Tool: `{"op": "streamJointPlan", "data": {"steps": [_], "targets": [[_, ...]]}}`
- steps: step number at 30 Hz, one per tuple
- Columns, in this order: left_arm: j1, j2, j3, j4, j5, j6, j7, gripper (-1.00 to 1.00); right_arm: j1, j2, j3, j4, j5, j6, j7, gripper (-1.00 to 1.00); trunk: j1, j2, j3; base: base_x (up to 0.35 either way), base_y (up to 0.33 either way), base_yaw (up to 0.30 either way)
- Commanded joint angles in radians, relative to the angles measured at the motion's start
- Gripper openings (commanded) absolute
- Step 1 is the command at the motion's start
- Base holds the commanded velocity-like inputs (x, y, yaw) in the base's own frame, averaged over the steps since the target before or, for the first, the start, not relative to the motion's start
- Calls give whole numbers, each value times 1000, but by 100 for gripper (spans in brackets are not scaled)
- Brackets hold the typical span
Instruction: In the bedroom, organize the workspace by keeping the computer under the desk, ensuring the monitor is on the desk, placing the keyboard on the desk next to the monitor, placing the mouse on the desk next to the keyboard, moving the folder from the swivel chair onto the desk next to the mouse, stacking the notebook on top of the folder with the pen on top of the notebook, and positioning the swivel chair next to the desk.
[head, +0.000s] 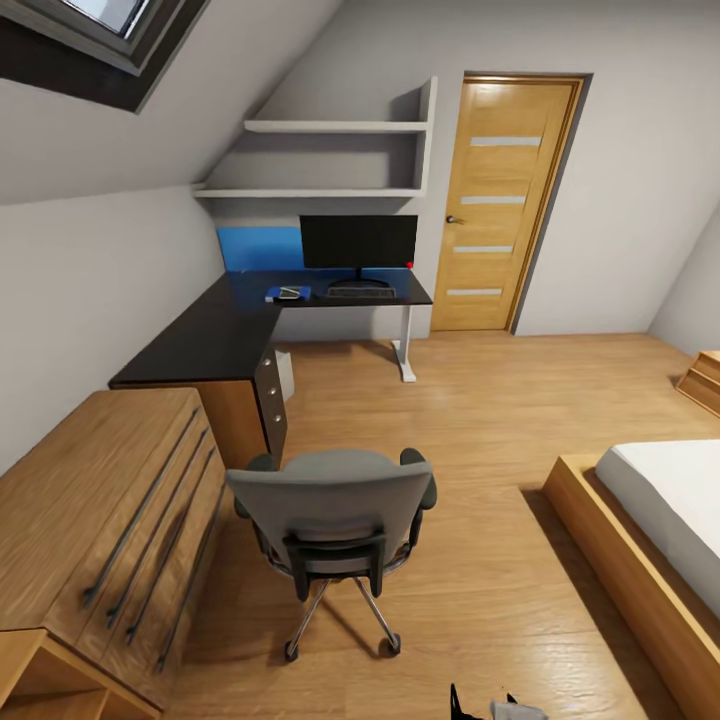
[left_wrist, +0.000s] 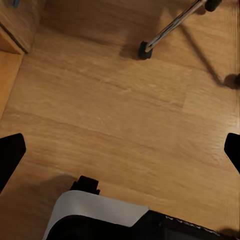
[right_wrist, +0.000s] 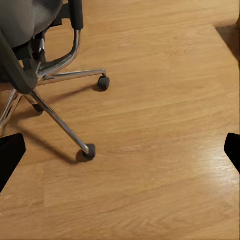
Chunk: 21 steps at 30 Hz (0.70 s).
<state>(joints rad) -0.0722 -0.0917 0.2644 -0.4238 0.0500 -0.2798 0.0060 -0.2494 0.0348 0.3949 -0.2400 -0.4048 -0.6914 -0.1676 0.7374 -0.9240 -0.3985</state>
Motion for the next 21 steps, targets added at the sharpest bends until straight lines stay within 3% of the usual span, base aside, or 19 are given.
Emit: {"op": "streamJointPlan", "data": {"steps": [1,5,12,21], "targets": [[-26,-1,0,-8,-24,29,6,100,-6,2,8,-22,-3,38,-14,100,4,-8,-4,0,0,0],[-80,-3,0,-18,-55,107,12,100,-37,5,8,-60,-2,144,-27,100,19,-36,-17,0,0,0],[-178,-16,0,-24,-72,183,15,100,-124,17,8,-97,-2,291,-36,100,46,-85,-39,0,0,0],[-244,-22,2,-22,-75,196,16,100,-149,42,9,-104,0,313,-37,100,81,-148,-67,0,0,0]]}}
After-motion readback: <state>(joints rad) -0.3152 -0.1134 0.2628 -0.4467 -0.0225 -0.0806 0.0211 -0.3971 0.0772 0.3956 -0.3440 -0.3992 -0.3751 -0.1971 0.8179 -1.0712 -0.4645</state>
